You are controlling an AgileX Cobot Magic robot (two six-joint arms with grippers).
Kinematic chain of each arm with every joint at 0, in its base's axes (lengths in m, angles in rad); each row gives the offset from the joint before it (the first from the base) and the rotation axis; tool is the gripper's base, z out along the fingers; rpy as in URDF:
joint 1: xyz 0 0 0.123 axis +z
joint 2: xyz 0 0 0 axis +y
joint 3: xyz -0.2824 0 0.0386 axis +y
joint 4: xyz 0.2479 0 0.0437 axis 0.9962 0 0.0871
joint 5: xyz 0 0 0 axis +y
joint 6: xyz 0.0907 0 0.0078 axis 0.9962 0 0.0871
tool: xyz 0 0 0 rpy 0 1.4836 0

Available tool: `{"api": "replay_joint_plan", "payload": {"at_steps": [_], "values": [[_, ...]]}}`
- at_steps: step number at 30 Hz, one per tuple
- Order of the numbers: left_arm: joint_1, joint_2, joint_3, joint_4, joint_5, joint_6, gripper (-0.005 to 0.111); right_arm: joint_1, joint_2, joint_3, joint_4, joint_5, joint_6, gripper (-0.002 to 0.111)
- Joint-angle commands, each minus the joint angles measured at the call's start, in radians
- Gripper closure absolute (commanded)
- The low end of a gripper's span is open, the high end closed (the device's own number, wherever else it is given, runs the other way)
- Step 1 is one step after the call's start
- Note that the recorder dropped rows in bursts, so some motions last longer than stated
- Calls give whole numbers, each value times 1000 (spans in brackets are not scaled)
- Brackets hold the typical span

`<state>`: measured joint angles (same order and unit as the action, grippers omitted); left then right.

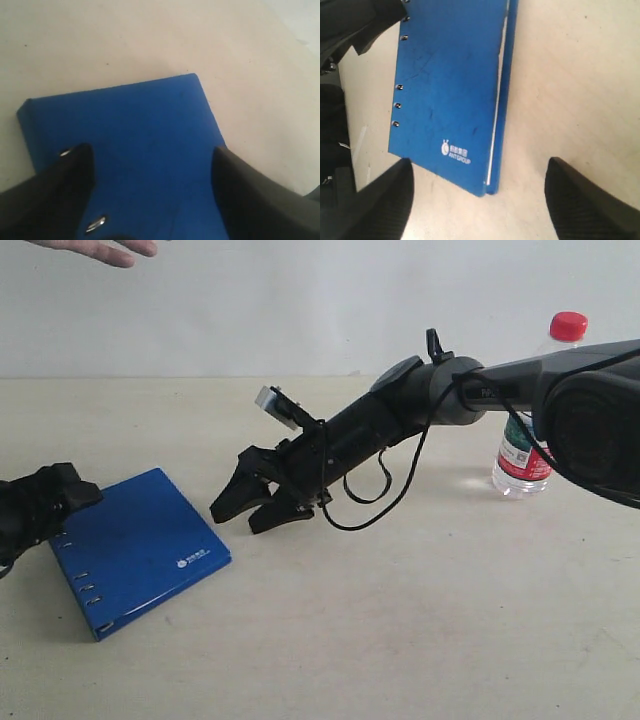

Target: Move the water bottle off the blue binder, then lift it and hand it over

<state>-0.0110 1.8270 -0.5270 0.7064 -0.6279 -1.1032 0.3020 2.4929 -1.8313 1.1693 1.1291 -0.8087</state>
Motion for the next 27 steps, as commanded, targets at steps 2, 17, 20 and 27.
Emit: {"api": "replay_joint_plan", "payload": {"at_steps": [2,17,20,27], "values": [[2,-3,5,80,-27,-83,43,-2,-22,4,-39,-62,-7,41],[-1,146,5,163,-434,-206,43,34,-5,4,-29,-104,-59,41],[-1,206,5,171,-590,-206,43,34,-7,4,-24,-91,-66,41],[23,210,-8,169,-593,-205,43,27,-7,4,-41,-38,-66,41]]}}
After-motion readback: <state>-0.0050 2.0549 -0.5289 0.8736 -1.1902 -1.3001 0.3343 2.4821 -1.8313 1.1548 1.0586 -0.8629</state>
